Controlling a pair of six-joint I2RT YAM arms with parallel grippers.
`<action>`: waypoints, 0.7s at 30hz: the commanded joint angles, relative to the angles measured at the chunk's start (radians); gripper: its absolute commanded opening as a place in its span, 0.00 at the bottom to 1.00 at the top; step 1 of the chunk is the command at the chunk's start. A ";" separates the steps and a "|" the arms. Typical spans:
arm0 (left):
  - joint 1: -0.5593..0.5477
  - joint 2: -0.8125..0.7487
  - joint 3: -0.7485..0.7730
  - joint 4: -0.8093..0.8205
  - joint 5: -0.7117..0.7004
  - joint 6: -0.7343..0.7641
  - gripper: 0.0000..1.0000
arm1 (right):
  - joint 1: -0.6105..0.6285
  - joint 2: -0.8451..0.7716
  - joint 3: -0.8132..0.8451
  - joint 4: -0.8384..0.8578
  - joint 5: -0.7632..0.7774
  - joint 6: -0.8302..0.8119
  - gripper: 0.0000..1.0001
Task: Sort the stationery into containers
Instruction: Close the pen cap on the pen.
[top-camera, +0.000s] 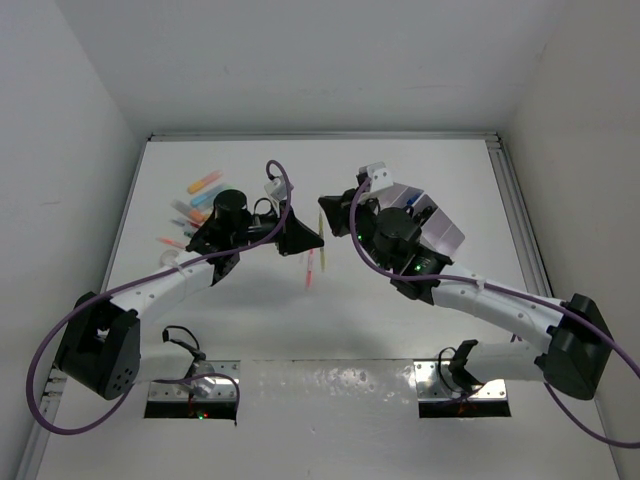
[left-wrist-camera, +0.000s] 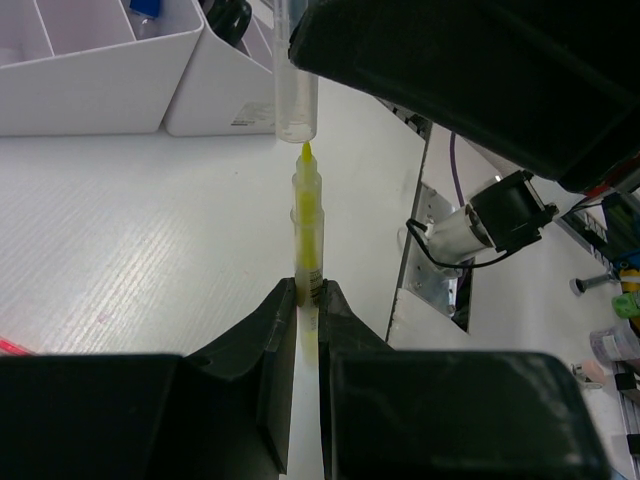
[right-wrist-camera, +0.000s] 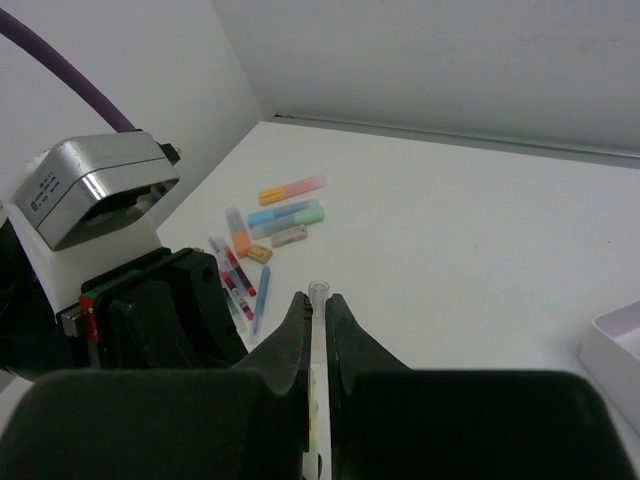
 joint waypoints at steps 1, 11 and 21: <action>-0.003 -0.013 0.010 0.055 -0.004 0.000 0.00 | 0.011 -0.030 0.042 0.053 0.002 -0.009 0.00; -0.003 -0.014 0.008 0.053 -0.011 -0.002 0.00 | 0.014 -0.020 0.034 0.047 0.002 -0.003 0.00; -0.003 -0.016 0.007 0.055 -0.013 -0.005 0.00 | 0.013 -0.011 0.002 0.030 0.002 0.026 0.00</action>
